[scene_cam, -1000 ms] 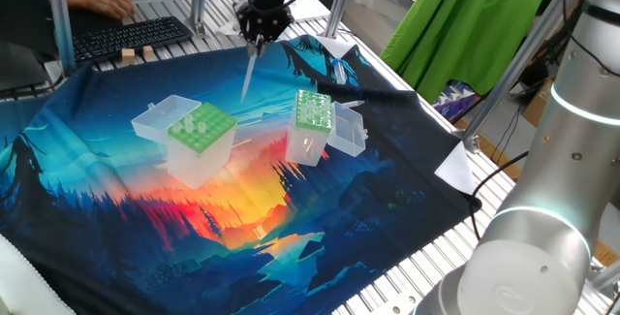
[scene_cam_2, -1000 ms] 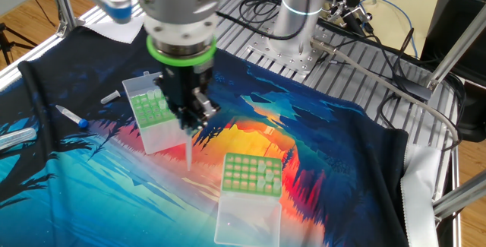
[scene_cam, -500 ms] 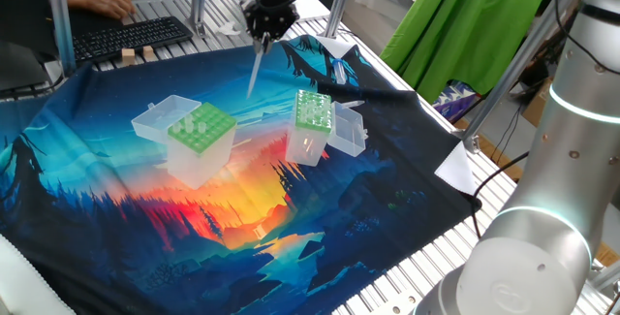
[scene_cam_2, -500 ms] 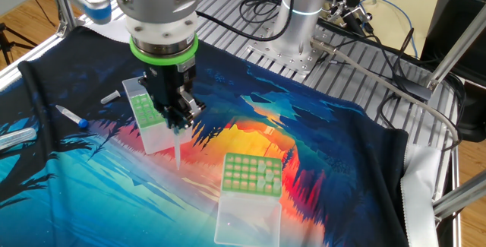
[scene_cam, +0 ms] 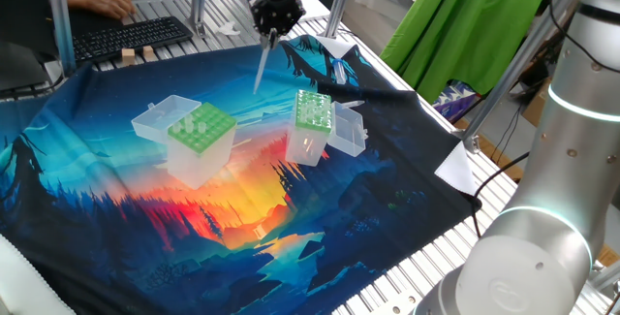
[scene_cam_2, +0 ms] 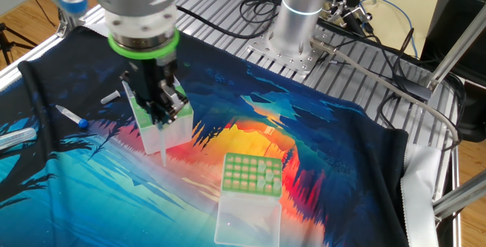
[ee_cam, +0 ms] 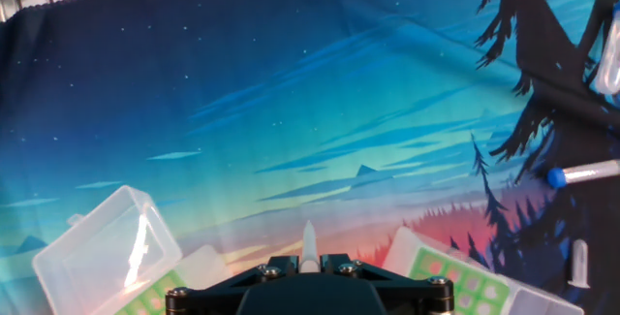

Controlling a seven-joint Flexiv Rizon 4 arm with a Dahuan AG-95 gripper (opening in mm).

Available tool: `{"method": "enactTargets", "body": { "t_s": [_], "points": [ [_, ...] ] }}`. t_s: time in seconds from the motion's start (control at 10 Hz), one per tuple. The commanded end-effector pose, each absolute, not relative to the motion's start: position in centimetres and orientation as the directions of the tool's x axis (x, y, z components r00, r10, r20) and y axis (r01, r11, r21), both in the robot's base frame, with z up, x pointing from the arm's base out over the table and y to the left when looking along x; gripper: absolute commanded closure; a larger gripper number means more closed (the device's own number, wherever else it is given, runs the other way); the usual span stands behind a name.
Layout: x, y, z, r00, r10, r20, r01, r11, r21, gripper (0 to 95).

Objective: Transfer all large pipette tips from one holder to another

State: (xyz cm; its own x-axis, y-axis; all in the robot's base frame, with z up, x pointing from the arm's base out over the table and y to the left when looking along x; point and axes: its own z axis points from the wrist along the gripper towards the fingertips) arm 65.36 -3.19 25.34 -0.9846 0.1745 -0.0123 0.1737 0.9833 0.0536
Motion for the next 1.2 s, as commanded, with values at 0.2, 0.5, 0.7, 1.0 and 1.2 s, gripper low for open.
{"method": "enactTargets", "body": {
  "t_s": [0.2,0.5,0.7,1.0,1.2],
  "points": [
    [65.20,-3.18,25.32,-0.985,0.171,-0.004,0.171,0.983,0.062,95.0],
    [65.20,-3.18,25.32,-0.980,0.201,-0.009,0.200,0.978,0.058,95.0],
    [65.20,-3.18,25.32,-0.971,0.240,-0.011,0.239,0.971,0.029,95.0],
    [65.20,-3.18,25.32,-0.951,0.309,-0.003,0.309,0.951,0.025,95.0],
    [65.20,-3.18,25.32,-0.940,0.341,-0.009,0.341,0.940,0.022,95.0]
  ]
}}
